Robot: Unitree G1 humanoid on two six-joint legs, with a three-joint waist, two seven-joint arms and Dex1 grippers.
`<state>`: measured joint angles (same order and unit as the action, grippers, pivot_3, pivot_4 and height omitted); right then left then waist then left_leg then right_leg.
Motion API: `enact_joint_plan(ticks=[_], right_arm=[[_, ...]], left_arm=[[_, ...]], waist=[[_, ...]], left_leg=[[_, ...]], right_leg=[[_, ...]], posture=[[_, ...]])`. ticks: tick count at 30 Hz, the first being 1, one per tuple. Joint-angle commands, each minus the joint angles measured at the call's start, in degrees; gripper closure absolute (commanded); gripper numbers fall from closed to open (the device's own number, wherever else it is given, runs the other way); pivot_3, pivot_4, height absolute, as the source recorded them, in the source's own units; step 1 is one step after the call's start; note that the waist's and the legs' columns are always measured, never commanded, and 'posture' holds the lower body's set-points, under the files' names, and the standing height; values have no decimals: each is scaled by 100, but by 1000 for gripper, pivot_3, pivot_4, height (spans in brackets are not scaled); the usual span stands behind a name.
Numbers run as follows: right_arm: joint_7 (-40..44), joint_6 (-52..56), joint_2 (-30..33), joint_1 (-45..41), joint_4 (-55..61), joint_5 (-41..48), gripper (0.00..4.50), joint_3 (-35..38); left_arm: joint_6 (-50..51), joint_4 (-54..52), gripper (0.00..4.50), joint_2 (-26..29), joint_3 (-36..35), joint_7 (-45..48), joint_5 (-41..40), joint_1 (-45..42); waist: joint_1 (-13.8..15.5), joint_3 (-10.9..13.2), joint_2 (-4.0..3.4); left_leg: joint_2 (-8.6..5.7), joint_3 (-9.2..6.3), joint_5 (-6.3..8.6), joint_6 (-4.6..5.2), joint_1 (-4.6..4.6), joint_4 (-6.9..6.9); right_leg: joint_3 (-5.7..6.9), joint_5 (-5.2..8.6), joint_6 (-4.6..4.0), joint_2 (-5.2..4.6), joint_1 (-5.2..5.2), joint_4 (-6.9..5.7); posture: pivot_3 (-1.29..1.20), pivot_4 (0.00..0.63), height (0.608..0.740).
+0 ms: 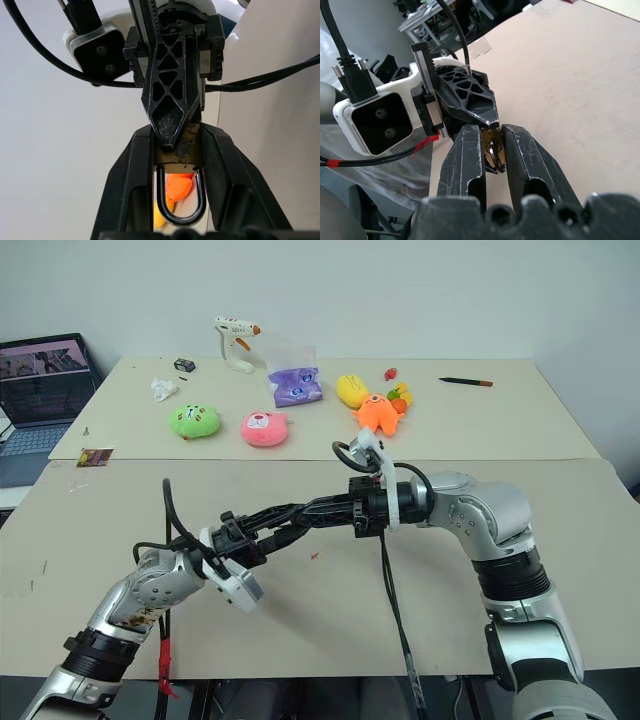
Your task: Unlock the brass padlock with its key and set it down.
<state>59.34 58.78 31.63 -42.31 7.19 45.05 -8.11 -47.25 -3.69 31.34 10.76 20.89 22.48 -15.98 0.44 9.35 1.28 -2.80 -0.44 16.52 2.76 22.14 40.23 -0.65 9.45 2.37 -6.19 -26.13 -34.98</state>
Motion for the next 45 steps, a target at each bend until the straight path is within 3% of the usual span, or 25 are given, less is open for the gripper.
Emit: enact_joint_plan(ticks=[1,5,6,13,18,24,29,37,40,45], right_arm=[[70,-40,-18,-72,143,82,4316,119],[62,-50,-25,-54,183,78,4316,99],[58,-51,-26,-47,192,77,4316,94],[37,-67,-54,-55,170,51,4316,74],[32,-155,-79,-79,77,-29,4316,78],[67,-253,26,-118,-43,-131,4316,216],[106,-377,158,-174,-192,-222,4316,339],[33,-373,256,-237,-190,-175,4316,571],[83,-278,318,-131,222,-46,4316,570],[80,-160,355,-40,684,161,4316,582]], left_arm=[[40,-49,3662,22,-103,-47,-173,-132],[182,-121,3662,-47,-110,-6,-314,-217],[250,-152,2637,-71,-110,23,-398,-240],[259,-150,38,-83,-93,30,-457,-352],[588,-600,38,-149,119,191,-347,123],[810,-236,38,308,-347,135,-329,865],[937,614,38,638,-748,-85,-251,716],[1984,258,38,374,-692,552,-1298,407],[2678,-169,699,111,-490,968,-1901,419],[3686,-1212,2644,-283,-276,1027,-2081,394]], waist=[[-1,0,0],[0,0,0],[0,0,0],[-12,0,0],[-31,0,0],[-77,0,0],[-76,0,-1],[-79,0,0],[-90,0,0],[-104,0,0]], left_leg=[[0,0,0,0,0,0],[0,0,0,0,0,0],[0,0,0,0,0,0],[-1,0,0,0,1,0],[-2,-1,0,0,1,0],[-1,0,0,0,-2,-6],[-2,-1,-2,-3,-8,-5],[-3,-4,0,0,6,-6],[-4,-3,2,2,8,-6],[-6,-7,2,3,12,-6]], right_leg=[[0,0,0,0,0,0],[0,0,0,0,0,0],[0,0,0,0,0,0],[0,0,0,0,-1,0],[1,0,0,0,0,1],[-3,0,0,0,-4,-1],[1,0,0,0,2,-2],[5,-1,2,-5,-8,-1],[4,-3,4,-9,-8,-1],[7,-3,5,-10,-8,0]], posture=[[0,150,739],[0,150,739],[0,150,739],[0,150,739],[0,150,739],[0,150,739],[0,150,739],[0,150,739],[0,150,739],[0,150,739]])
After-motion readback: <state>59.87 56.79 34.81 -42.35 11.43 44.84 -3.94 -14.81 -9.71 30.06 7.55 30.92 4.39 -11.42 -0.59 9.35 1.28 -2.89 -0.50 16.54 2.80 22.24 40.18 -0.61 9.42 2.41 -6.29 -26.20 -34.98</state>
